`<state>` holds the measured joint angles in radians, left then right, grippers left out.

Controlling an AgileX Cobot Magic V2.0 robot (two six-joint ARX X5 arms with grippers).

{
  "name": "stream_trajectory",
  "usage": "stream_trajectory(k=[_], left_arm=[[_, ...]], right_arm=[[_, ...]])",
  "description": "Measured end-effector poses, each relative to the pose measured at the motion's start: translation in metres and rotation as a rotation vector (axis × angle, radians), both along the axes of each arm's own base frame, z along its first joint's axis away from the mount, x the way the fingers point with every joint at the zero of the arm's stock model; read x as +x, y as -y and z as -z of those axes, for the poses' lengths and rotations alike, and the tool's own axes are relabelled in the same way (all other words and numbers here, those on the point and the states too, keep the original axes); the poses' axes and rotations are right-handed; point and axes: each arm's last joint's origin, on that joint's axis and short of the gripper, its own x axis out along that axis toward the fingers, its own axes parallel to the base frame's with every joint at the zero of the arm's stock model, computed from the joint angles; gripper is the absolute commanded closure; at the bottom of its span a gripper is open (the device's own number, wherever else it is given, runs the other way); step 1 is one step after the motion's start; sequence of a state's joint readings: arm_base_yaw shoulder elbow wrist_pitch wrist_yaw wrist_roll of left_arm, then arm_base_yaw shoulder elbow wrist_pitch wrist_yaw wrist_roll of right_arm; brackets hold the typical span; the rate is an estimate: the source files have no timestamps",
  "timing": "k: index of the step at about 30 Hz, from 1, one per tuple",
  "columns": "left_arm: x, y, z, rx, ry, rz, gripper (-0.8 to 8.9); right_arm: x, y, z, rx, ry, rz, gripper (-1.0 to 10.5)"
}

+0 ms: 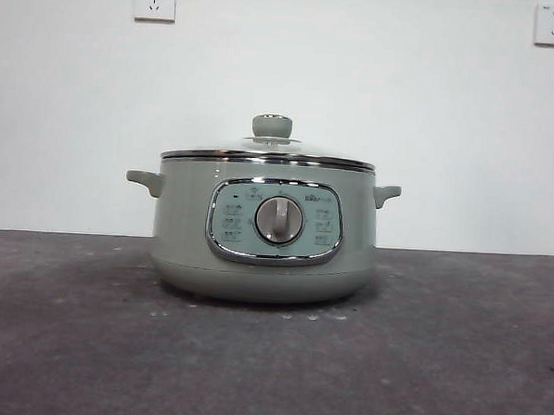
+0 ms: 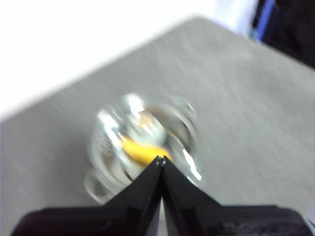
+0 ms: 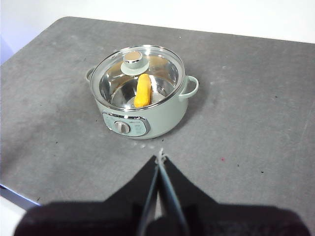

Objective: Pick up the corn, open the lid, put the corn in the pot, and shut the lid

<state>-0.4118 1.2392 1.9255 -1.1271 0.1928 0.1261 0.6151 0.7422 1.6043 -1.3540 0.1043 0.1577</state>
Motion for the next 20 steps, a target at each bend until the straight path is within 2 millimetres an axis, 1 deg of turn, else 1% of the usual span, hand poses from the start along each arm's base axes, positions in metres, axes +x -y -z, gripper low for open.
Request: stream_trajectory(k=[3, 6, 8, 10, 12, 14, 17, 19, 20], left_arm=[[0.003, -0.017, -0.010, -0.028, 0.142, -0.050, 8.17], [-0.006, -0.031, -0.010, -0.063, 0.245, -0.039, 8.17], [-0.015, -0.040, -0.005, -0.082, 0.320, -0.036, 8.17], [-0.022, -0.047, 0.007, -0.083, 0.380, -0.073, 8.17], [-0.026, -0.054, 0.025, -0.075, 0.414, -0.121, 8.17], [-0.028, -0.059, 0.051, -0.065, 0.434, -0.164, 8.17], [-0.032, -0.065, 0.093, -0.057, 0.454, -0.206, 8.17], [-0.035, -0.067, 0.125, -0.051, 0.456, -0.232, 8.17], [-0.036, -0.068, 0.137, -0.048, 0.453, -0.245, 8.17]], right_arm=[[0.000, 0.000, 0.000, 0.000, 0.000, 0.000, 9.4], [0.000, 0.000, 0.000, 0.000, 0.000, 0.000, 9.4], [0.000, 0.000, 0.000, 0.000, 0.000, 0.001, 9.4], [0.000, 0.000, 0.000, 0.000, -0.001, 0.000, 9.4], [0.000, 0.000, 0.000, 0.000, 0.000, 0.000, 9.4], [0.000, 0.000, 0.000, 0.000, 0.000, 0.000, 9.4], [0.000, 0.000, 0.000, 0.000, -0.001, 0.000, 9.4], [0.000, 0.000, 0.000, 0.000, -0.001, 0.000, 9.4], [0.000, 0.000, 0.000, 0.000, -0.001, 0.000, 9.4]])
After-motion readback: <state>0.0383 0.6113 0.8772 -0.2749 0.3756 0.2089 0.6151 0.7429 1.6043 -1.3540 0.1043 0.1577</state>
